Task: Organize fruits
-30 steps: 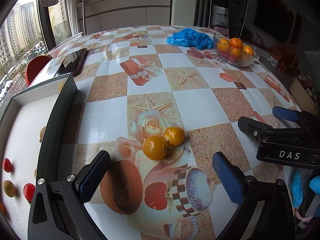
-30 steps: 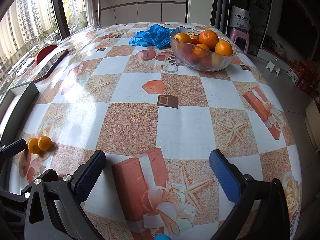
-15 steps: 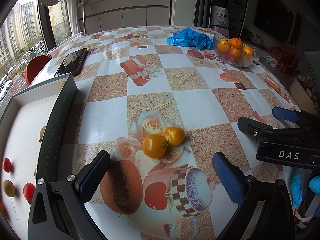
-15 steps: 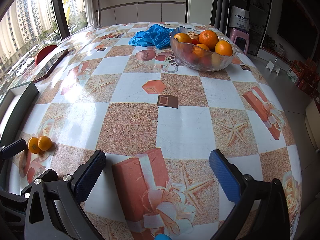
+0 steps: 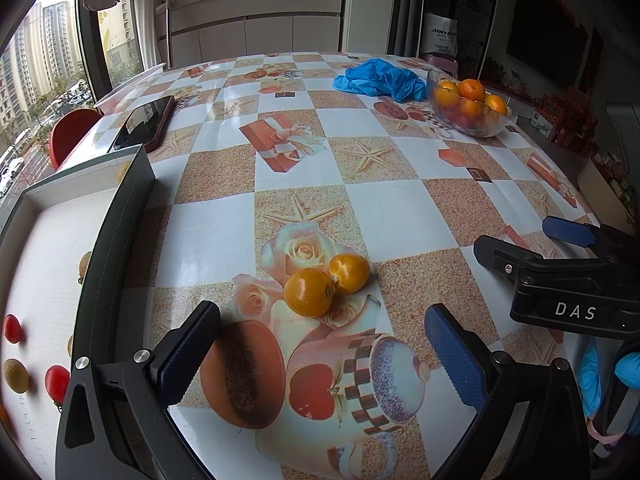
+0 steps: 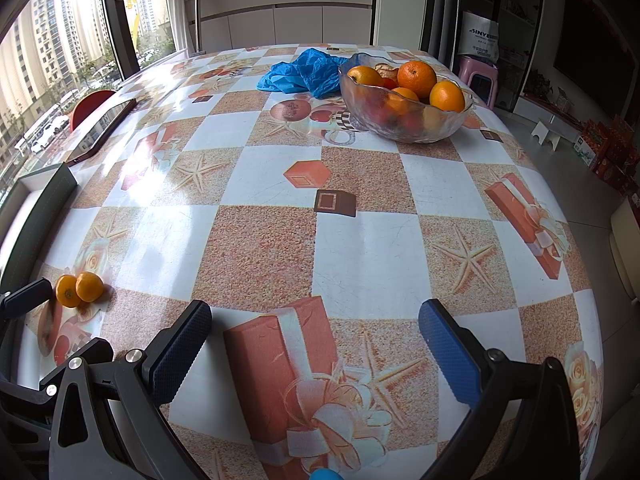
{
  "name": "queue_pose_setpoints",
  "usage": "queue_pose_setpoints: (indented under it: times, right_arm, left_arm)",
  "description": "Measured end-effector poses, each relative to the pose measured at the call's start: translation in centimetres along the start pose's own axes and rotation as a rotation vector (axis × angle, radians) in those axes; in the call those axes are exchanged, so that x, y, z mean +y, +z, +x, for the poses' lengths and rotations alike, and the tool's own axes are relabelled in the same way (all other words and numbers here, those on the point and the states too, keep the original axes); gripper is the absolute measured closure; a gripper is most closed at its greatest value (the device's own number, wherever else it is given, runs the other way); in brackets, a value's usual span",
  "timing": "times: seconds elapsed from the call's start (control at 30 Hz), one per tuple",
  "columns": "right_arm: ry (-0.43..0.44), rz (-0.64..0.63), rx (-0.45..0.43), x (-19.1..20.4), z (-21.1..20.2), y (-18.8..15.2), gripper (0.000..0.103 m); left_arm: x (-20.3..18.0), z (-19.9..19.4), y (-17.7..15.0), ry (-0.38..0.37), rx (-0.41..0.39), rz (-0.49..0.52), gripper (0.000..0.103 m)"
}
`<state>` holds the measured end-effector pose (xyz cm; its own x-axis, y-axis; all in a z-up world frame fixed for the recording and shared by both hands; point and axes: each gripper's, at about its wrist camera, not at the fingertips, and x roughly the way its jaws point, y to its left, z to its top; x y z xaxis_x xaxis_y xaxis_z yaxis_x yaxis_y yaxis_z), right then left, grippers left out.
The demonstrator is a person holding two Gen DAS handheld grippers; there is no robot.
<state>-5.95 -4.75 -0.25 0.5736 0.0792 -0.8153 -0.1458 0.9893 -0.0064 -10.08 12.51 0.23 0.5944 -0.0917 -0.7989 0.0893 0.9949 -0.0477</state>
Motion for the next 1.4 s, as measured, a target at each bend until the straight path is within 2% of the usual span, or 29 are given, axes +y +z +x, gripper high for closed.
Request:
queue_pose_setpoints:
  times: [0.63, 0.73, 0.87, 0.97, 1.07, 1.17, 1.23, 1.33, 1.4]
  right_arm:
    - [-0.005, 0.005, 0.001, 0.0, 0.0, 0.0, 0.000]
    - [-0.008, 0.008, 0.002, -0.1, -0.1, 0.0, 0.000]
    - [-0.030, 0.032, 0.047, 0.1, 0.0, 0.5, 0.000]
    - [0.041, 0.051, 0.039, 1.2, -0.4, 1.0, 0.000]
    - [0.112, -0.013, -0.011, 4.0, -1.7, 1.6, 0.000]
    - [0.159, -0.117, -0.026, 7.0, -2.2, 1.8, 0.004]
    - [0.170, -0.166, -0.026, 8.2, -2.3, 1.5, 0.015]
    - [0.208, -0.183, -0.006, 8.3, -2.2, 0.9, 0.027]
    - [0.222, -0.196, 0.006, 8.3, -1.9, 0.6, 0.028]
  left_arm:
    - [0.1, -0.1, 0.0, -0.005, -0.003, -0.007, 0.001]
    - [0.6, -0.4, -0.1, -0.017, -0.012, -0.037, 0.001]
    - [2.3, -1.6, -0.6, -0.082, -0.011, -0.126, 0.001]
    - [3.0, -2.7, -1.2, -0.144, -0.010, -0.151, 0.001]
    - [2.7, -4.1, -1.8, -0.123, -0.038, -0.112, 0.001]
    - [2.8, -5.0, -2.1, -0.099, -0.062, -0.101, 0.001]
    - [3.0, -5.3, -2.2, -0.109, -0.062, -0.119, 0.001]
    - [3.7, -6.2, -2.7, -0.115, -0.070, -0.133, 0.001]
    - [4.0, -6.7, -3.3, -0.109, -0.071, -0.125, 0.001]
